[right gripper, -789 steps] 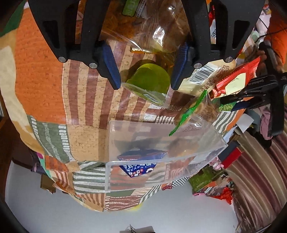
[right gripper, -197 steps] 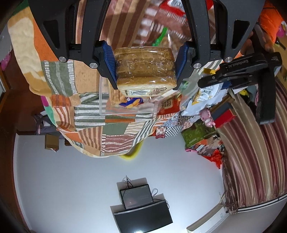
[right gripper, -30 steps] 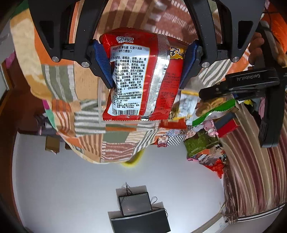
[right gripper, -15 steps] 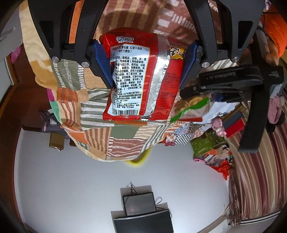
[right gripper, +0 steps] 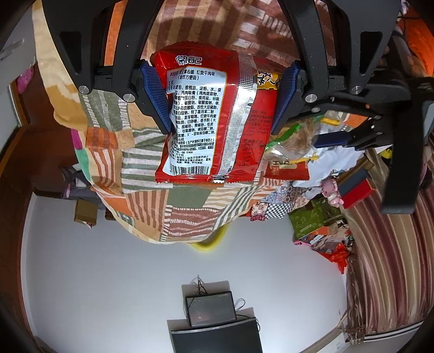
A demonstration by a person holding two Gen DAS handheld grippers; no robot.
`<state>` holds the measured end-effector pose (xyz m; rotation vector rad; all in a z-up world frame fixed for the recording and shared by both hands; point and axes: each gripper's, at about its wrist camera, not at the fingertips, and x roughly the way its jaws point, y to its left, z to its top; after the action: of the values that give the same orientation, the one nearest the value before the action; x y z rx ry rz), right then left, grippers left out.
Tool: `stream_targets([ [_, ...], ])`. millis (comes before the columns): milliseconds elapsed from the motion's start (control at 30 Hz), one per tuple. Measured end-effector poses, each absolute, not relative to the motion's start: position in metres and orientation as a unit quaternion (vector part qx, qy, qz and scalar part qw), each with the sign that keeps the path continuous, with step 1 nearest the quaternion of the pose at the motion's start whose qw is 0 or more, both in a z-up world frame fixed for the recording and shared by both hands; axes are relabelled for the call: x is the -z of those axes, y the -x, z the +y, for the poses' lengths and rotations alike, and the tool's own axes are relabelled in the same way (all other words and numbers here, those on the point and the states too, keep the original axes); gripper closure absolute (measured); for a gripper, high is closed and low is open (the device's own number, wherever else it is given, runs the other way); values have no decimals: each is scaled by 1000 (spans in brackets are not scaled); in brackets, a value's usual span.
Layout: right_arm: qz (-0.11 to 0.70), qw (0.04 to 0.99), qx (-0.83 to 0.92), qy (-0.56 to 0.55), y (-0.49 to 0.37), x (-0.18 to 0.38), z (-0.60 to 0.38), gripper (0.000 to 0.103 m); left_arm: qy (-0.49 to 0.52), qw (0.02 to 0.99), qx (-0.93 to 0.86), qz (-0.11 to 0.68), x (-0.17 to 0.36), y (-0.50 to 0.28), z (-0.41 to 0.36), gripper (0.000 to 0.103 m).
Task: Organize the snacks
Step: 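Carry red noodle-snack bag over box with right tool while left lowers crisps bag in, then lower the red noodle-snack bag into the box and open the right tool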
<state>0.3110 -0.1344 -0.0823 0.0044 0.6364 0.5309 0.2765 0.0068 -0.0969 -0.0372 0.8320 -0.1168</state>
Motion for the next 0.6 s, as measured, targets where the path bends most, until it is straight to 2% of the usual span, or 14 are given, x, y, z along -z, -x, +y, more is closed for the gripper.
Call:
stream_targets([
  [367, 317, 904, -287, 13, -337, 71, -100, 35, 48, 925, 32, 376, 75, -259, 42, 21],
  [600, 351, 888, -294, 43, -361, 87, -71, 35, 52, 928, 12, 368, 76, -259, 59, 21],
])
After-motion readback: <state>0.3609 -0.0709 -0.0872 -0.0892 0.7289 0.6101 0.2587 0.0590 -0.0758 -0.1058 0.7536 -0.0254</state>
